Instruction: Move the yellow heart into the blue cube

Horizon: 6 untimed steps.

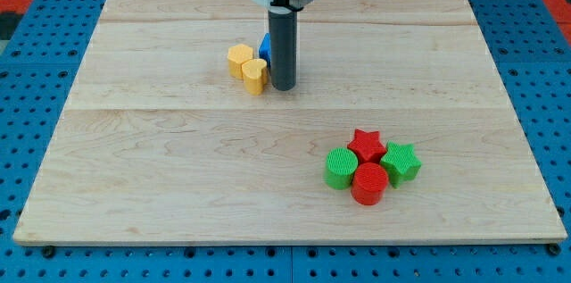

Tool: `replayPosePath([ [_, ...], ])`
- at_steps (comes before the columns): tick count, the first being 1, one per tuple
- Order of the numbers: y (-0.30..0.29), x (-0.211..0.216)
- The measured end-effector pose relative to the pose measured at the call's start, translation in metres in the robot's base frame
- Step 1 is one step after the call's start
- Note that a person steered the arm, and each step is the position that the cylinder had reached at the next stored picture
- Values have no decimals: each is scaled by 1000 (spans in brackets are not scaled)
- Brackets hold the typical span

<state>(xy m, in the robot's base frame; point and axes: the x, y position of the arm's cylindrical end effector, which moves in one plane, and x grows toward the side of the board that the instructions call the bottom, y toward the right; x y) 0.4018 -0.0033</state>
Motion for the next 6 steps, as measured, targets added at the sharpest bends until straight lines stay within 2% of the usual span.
replayPosePath([
  [2, -19, 41],
  [4, -62, 16],
  [5, -51, 11],
  [6, -45, 24],
])
